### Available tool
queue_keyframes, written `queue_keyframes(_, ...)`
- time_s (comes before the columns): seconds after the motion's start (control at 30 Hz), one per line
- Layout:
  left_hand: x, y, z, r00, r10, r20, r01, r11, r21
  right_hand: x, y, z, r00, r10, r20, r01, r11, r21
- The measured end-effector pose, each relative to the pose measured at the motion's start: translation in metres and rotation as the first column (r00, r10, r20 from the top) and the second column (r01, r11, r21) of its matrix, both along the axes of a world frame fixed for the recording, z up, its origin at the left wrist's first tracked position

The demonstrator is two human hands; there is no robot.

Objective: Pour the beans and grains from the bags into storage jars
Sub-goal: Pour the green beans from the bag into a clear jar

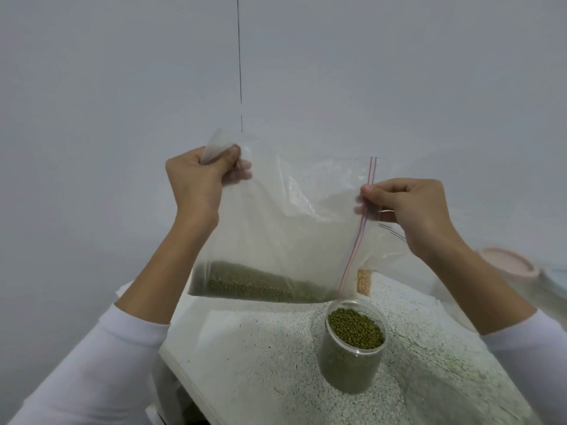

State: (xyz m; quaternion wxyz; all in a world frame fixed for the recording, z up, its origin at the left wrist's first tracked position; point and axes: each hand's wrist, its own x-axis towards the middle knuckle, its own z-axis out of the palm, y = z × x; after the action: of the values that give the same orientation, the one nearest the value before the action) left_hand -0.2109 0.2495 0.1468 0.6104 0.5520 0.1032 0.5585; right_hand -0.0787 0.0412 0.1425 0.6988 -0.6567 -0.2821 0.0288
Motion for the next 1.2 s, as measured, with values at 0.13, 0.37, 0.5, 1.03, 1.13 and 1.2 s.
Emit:
queue_keyframes(0.13, 0.003, 0.001, -0.006, 1.000, 0.007, 0.011, -0.007, 1.000, -0.002, -0.002, -0.003, -0.002, 1.000, -0.002, -0.009, 0.002, 1.000, 0.000)
queue_keyframes(0.37, -0.001, 0.030, -0.039, 0.986, 0.069, 0.152, -0.032, 0.971, -0.239, -0.012, 0.010, 0.014, 0.994, 0.069, 0.082, -0.066, 0.997, -0.041)
queue_keyframes(0.5, -0.006, 0.039, -0.059, 0.974, 0.094, 0.207, -0.015, 0.936, -0.351, -0.021, 0.025, 0.023, 0.982, 0.108, 0.158, -0.092, 0.990, -0.104)
queue_keyframes(1.03, -0.013, 0.021, -0.044, 0.989, 0.033, 0.144, 0.001, 0.973, -0.231, -0.026, 0.008, 0.016, 0.991, 0.077, 0.110, -0.063, 0.991, -0.122)
queue_keyframes(1.13, -0.012, 0.009, -0.032, 0.993, 0.023, 0.114, -0.005, 0.988, -0.152, -0.022, -0.001, 0.011, 0.996, 0.045, 0.078, -0.038, 0.995, -0.090)
queue_keyframes(1.2, -0.010, 0.003, -0.024, 0.995, 0.035, 0.092, -0.025, 0.994, -0.109, -0.020, -0.006, 0.008, 0.998, 0.016, 0.064, -0.012, 0.997, -0.071)
